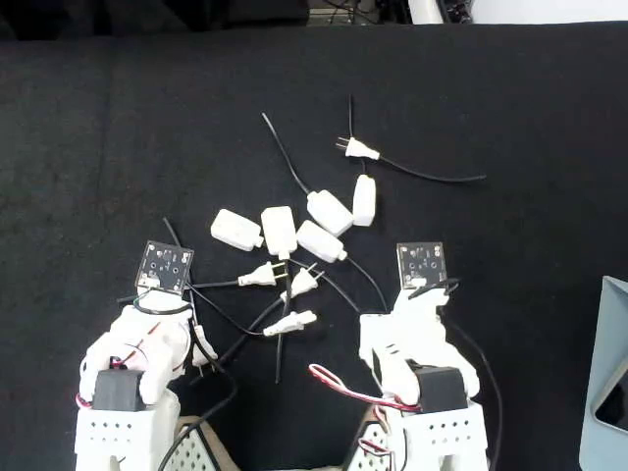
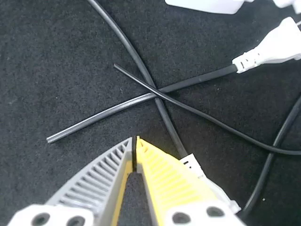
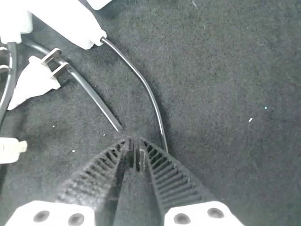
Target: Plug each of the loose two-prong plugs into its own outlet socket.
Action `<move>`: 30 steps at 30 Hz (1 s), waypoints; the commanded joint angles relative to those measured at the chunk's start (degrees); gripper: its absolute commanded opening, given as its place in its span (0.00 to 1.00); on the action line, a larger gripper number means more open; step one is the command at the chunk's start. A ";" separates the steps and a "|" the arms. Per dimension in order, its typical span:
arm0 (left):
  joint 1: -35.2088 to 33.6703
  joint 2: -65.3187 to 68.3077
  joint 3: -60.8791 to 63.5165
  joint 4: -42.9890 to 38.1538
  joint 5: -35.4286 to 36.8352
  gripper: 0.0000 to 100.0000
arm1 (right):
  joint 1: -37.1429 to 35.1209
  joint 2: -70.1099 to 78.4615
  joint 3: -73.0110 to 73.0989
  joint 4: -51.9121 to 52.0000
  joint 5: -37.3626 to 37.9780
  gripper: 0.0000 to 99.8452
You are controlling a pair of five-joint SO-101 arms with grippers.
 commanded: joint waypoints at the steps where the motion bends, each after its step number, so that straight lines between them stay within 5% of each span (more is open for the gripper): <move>1: 0.40 -0.26 1.10 0.35 0.53 0.03 | 0.62 -4.35 -0.13 0.35 0.09 0.01; 20: 0.13 -0.18 1.10 2.55 0.18 0.03 | -0.44 -4.35 -0.48 0.35 0.44 0.01; 30: -2.86 -0.35 1.10 2.20 0.18 0.03 | -0.44 -3.82 -12.00 -4.48 0.35 0.01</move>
